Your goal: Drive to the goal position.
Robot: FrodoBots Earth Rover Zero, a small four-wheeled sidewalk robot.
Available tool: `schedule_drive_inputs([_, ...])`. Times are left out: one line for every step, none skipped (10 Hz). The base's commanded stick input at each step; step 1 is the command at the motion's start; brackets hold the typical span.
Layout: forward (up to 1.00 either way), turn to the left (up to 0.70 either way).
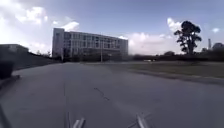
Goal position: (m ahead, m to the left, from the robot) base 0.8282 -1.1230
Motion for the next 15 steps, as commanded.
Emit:
schedule_drive_inputs([1.00, 0.00])
schedule_drive_inputs([1.00, 0.00])
schedule_drive_inputs([1.00, 0.00])
schedule_drive_inputs([1.00, 0.00])
schedule_drive_inputs([1.00, 0.00])
schedule_drive_inputs([1.00, 0.00])
schedule_drive_inputs([1.00, 0.00])
schedule_drive_inputs([1.00, 0.00])
schedule_drive_inputs([1.00, 0.00])
schedule_drive_inputs([1.00, 0.00])
schedule_drive_inputs([1.00, 0.00])
schedule_drive_inputs([1.00, 0.00])
schedule_drive_inputs([1.00, 0.00])
schedule_drive_inputs([1.00, 0.00])
schedule_drive_inputs([1.00, 0.00])
